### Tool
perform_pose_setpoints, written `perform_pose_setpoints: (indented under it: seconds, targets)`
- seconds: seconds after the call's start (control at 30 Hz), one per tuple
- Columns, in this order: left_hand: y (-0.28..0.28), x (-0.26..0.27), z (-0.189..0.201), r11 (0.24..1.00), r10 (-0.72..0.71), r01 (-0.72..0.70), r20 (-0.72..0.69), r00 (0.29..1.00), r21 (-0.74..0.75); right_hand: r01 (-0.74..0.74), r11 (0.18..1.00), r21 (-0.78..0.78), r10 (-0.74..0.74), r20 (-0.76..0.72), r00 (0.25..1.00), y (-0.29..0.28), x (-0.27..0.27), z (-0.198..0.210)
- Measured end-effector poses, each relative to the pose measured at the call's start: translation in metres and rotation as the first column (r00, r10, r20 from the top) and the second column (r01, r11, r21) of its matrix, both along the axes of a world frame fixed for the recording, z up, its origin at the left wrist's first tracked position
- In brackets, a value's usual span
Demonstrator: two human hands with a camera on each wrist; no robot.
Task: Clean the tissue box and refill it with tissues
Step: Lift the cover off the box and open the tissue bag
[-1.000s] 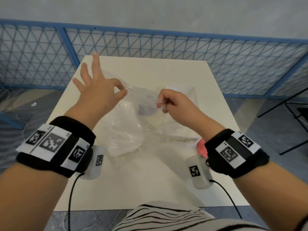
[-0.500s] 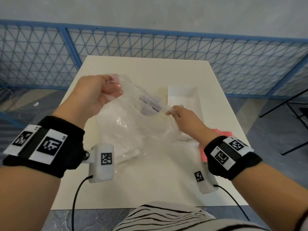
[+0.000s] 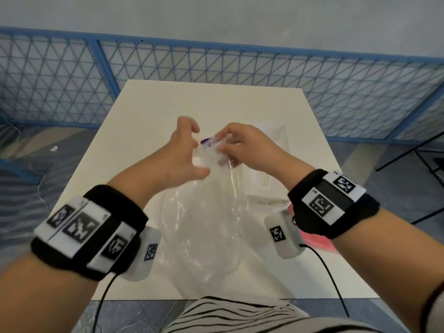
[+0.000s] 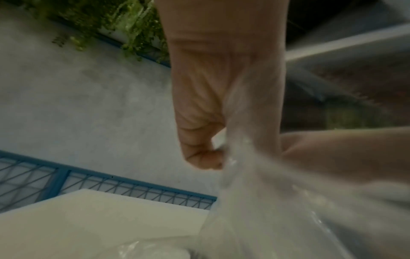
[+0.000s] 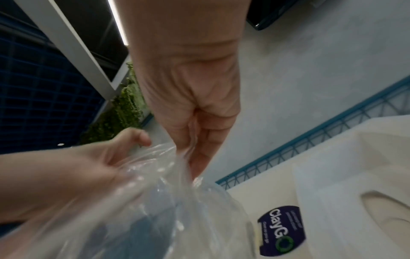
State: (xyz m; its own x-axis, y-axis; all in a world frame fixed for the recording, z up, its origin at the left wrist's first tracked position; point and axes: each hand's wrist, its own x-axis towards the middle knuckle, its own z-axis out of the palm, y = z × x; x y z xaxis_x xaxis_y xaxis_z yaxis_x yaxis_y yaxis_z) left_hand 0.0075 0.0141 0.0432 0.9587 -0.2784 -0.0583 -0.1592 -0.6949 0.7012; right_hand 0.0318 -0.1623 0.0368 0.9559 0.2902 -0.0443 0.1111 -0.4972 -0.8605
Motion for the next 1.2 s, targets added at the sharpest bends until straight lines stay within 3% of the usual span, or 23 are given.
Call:
perform_pose_setpoints:
  seconds: [0.07,0.13,0.2,0.27,0.33,0.4,0.47,0.53,0.67,0.73,0.8,0.9,0.97,1.03,1.13,1.2]
  targets:
    - [0.017,-0.017,-0.018,0.980,0.040,-0.002,-0.185,0.982,0.200,0.111,0.970,0.215,-0.090,-0.105,0.990,-0.006,0.001,-0.006]
    - [0.035,-0.038,-0.037,0.942,0.069,0.075,-0.410,0.909,0.327,0.214,0.884,0.415,-0.126,-0.230,0.965,-0.014,0.000,-0.012]
    - [0.049,-0.061,-0.050,0.973,0.140,-0.005,-0.572,0.808,0.232,0.253,0.804,0.537,-0.083,-0.321,0.944,-0.018,-0.001,-0.017]
    - [0.060,-0.075,-0.058,0.949,0.219,-0.314,-0.740,0.636,0.011,0.260,0.773,0.579,-0.036,-0.369,0.929,-0.017,-0.002,-0.020]
    - [0.067,-0.079,-0.060,0.793,0.173,-0.588,-0.867,0.467,-0.159,0.294,0.737,0.609,-0.022,-0.413,0.910,-0.011,-0.003,-0.020]
    - [0.072,-0.073,-0.054,0.571,0.073,-0.771,-0.918,0.391,-0.283,0.403,0.683,0.609,-0.065,-0.499,0.864,-0.006,-0.004,-0.022]
    - [0.075,-0.064,-0.047,0.354,0.051,-0.852,-0.902,0.429,-0.386,0.436,0.718,0.542,-0.112,-0.529,0.841,-0.004,-0.004,-0.025]
    - [0.076,-0.051,-0.035,0.207,0.070,-0.851,-0.860,0.505,-0.482,0.353,0.823,0.444,-0.101,-0.498,0.861,-0.002,-0.006,-0.026]
    - [0.085,-0.025,-0.013,-0.025,0.079,-0.821,-0.820,0.567,-0.570,0.119,0.967,0.226,-0.034,-0.348,0.937,0.001,-0.021,-0.023]
    - [0.089,-0.016,-0.006,-0.058,0.091,-0.816,-0.817,0.569,-0.575,-0.107,0.993,0.044,0.114,-0.185,0.976,0.001,-0.030,-0.028]
    - [0.089,-0.012,-0.002,0.036,0.054,-0.811,-0.809,0.585,-0.584,-0.169,0.975,-0.145,0.151,-0.131,0.980,-0.001,-0.030,-0.037]
    - [0.092,-0.016,-0.006,0.196,-0.148,-0.751,-0.776,0.613,-0.630,-0.030,0.971,-0.236,-0.008,-0.158,0.987,-0.004,-0.021,-0.047]
    - [0.093,-0.021,-0.010,0.313,-0.094,-0.729,-0.784,0.613,-0.608,0.082,0.995,-0.059,-0.096,-0.303,0.948,0.000,-0.018,-0.048]
    - [0.089,-0.028,-0.014,0.495,0.052,-0.703,-0.791,0.610,-0.510,0.190,0.963,0.190,-0.080,-0.472,0.878,0.003,-0.014,-0.045]
    - [0.087,-0.043,-0.026,0.876,0.222,-0.450,-0.683,0.696,-0.174,0.312,0.776,0.548,0.131,-0.624,0.770,0.005,-0.008,-0.037]
    - [0.087,-0.050,-0.038,0.954,0.262,-0.297,-0.609,0.748,0.046,0.407,0.653,0.638,0.204,-0.666,0.717,0.009,-0.007,-0.035]
